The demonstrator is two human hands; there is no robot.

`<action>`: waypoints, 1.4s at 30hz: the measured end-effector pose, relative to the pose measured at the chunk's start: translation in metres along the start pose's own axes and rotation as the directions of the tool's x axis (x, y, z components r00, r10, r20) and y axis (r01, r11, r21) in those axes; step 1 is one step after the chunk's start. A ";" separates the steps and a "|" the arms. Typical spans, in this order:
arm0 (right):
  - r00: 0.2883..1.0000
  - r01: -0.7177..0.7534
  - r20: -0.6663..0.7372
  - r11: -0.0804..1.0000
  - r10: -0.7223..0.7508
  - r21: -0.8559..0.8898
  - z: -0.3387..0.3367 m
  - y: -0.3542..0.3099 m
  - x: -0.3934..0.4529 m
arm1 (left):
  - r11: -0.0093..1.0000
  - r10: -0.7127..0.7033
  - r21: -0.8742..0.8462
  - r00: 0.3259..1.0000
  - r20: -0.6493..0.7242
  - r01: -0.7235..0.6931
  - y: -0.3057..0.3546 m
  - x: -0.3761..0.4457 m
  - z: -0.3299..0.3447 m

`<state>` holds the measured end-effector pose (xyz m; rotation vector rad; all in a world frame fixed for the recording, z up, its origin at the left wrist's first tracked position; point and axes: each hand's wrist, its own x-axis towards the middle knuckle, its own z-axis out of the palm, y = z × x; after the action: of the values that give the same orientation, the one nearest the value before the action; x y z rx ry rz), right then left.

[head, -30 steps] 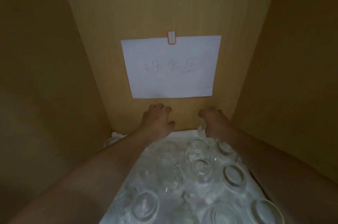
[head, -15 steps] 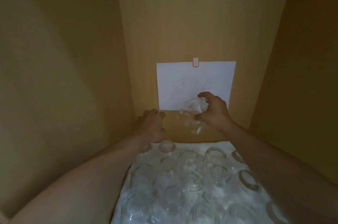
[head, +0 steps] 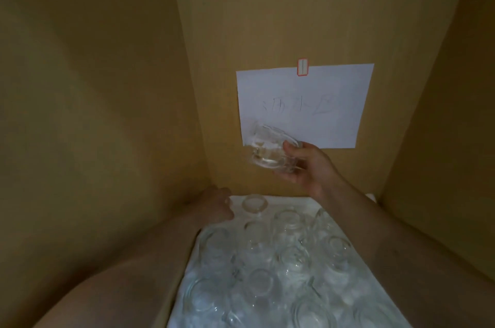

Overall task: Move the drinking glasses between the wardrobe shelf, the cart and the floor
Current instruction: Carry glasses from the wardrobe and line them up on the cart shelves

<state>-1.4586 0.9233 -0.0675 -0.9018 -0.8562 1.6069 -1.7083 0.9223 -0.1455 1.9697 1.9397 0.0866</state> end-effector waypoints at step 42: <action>0.929 0.354 -0.218 0.887 -0.298 0.297 -0.018 -0.016 -0.313 | -0.481 0.506 -0.844 0.861 -0.047 0.236 0.146 -0.226 -0.062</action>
<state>-1.3854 0.6214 -0.0216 -0.6026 -0.5607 1.3069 -1.5986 0.7182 0.0052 0.5767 0.3134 1.0043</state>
